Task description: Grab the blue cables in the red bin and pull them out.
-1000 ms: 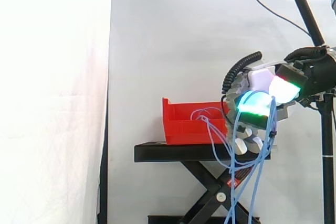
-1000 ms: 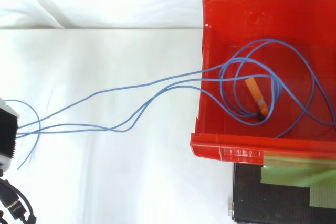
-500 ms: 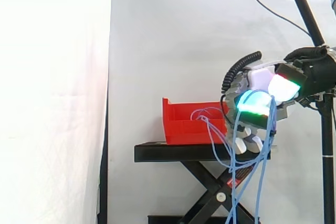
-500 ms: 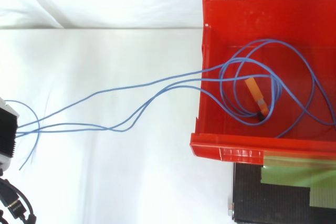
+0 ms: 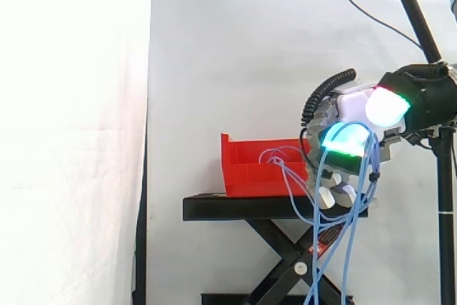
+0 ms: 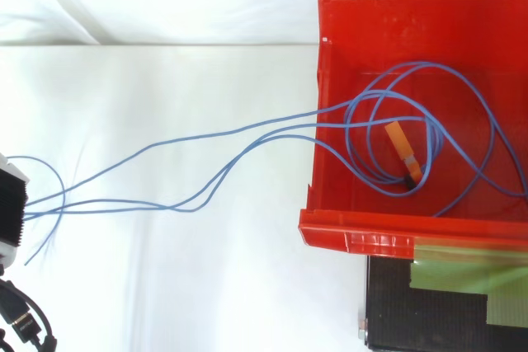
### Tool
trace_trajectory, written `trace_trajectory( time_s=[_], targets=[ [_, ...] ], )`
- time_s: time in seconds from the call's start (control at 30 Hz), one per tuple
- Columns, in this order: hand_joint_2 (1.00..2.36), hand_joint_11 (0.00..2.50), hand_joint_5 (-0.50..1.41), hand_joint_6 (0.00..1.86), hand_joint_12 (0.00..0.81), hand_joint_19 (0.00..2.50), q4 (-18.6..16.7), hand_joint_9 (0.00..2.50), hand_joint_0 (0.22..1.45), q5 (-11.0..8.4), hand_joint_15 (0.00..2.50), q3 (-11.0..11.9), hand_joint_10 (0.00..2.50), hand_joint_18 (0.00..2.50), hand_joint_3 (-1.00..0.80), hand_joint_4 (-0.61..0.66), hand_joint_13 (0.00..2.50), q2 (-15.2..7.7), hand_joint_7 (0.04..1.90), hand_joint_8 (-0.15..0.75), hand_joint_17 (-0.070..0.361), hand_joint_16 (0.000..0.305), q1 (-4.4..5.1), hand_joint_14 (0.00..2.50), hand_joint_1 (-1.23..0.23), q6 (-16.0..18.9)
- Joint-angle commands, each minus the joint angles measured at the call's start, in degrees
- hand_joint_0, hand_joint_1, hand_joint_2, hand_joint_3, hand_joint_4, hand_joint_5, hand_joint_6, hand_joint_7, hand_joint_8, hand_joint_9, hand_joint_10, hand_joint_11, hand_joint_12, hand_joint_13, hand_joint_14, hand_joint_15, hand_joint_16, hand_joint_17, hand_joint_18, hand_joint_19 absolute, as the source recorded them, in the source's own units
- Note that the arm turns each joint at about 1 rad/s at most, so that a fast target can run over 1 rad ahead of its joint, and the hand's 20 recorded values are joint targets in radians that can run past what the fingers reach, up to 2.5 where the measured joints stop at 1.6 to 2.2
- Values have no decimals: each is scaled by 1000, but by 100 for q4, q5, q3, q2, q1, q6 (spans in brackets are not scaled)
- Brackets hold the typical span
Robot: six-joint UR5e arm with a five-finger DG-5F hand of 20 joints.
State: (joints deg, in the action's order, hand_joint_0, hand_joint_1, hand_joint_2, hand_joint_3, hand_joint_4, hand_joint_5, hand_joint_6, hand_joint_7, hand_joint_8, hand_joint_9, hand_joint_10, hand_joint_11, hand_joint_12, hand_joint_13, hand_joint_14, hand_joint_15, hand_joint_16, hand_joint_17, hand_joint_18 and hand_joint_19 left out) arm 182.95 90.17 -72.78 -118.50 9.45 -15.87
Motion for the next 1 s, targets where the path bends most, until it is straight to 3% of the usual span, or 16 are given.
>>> trace_trajectory(
  time_s=[0.0,0.97],
  targets=[
    [1000,836,881,7,352,974,-5,840,682,0,694,1,28,632,-1000,232,697,-7,775,239,124,55,5,27,-931,-8],
    [1002,852,969,0,341,975,-32,872,740,0,692,1,32,637,-951,205,703,2,885,228,115,51,-13,27,-973,-17]
  ],
)
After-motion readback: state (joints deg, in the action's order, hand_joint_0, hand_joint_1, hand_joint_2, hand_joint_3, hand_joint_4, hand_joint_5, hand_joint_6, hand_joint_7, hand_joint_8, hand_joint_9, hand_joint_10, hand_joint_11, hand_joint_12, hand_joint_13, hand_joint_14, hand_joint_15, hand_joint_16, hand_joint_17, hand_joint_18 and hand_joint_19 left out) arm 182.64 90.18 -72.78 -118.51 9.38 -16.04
